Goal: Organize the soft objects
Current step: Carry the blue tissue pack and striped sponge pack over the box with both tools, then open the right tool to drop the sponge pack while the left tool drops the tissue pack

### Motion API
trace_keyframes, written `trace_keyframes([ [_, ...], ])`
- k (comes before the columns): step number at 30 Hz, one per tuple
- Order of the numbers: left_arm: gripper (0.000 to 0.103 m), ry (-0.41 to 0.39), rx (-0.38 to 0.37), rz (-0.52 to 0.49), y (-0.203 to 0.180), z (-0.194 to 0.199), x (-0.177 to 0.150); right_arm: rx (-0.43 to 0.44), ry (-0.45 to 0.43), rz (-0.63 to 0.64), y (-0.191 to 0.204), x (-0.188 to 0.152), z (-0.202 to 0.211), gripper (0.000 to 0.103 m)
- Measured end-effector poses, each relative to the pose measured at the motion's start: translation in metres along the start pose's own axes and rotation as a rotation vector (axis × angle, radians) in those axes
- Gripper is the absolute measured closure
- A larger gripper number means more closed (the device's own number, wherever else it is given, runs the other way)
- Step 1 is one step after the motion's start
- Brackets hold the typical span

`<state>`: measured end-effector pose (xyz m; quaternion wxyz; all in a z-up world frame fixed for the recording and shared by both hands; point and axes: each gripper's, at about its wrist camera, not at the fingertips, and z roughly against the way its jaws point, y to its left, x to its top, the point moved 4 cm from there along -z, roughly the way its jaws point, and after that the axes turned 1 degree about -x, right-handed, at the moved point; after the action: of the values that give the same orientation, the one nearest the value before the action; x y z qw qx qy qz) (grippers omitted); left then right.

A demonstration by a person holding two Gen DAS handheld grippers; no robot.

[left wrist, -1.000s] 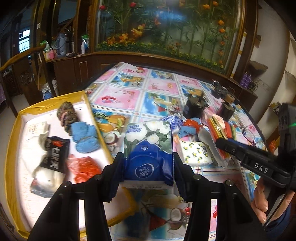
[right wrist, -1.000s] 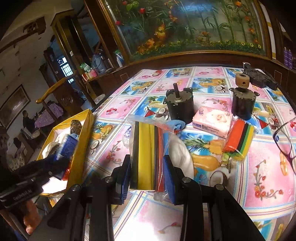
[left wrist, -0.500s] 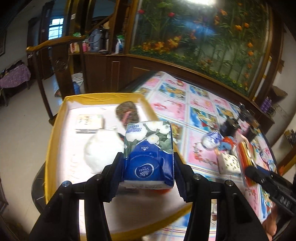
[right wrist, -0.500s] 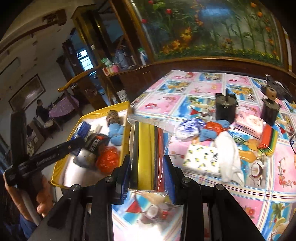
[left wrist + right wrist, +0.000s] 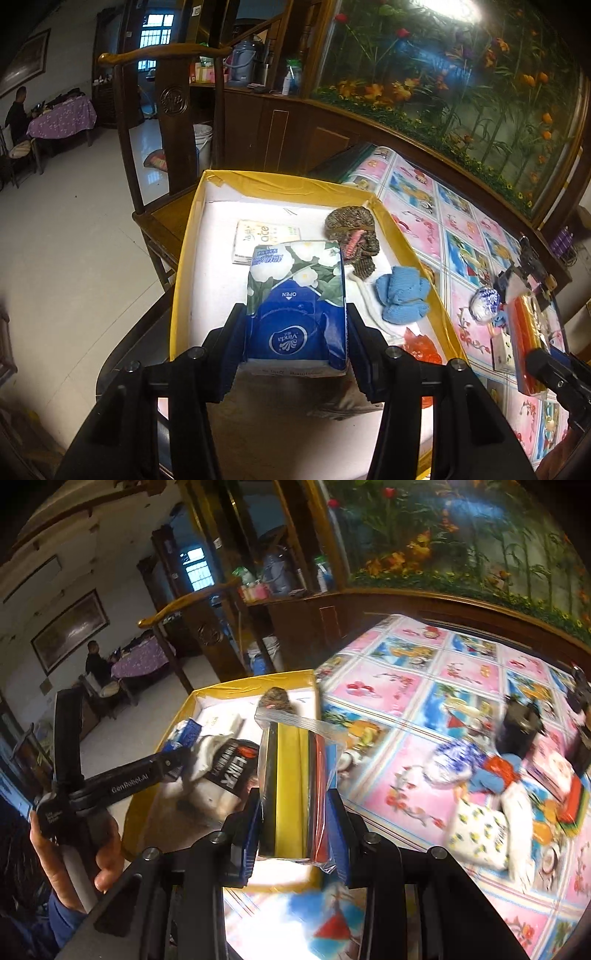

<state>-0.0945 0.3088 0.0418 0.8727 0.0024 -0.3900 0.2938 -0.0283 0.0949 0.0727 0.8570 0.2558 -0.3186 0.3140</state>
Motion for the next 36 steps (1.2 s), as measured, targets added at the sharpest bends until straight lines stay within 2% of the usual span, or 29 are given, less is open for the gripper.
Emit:
trace_keyframes([
  [8,0.052,0.022,-0.003,0.016,0.015,-0.005,0.0,0.034,0.102,0.04,0.037,0.036,-0.07,0.066],
  [18,0.052,0.051,-0.016,-0.006,0.017,-0.009,-0.002,0.011,0.189,0.06,0.062,0.063,-0.142,0.066],
  [29,0.052,0.077,-0.032,0.005,0.018,-0.01,-0.005,0.005,0.226,0.079,0.077,0.083,-0.178,0.066],
  [36,0.052,0.083,-0.032,0.008,0.018,-0.011,-0.005,0.006,0.241,0.064,0.075,0.08,-0.184,0.063],
])
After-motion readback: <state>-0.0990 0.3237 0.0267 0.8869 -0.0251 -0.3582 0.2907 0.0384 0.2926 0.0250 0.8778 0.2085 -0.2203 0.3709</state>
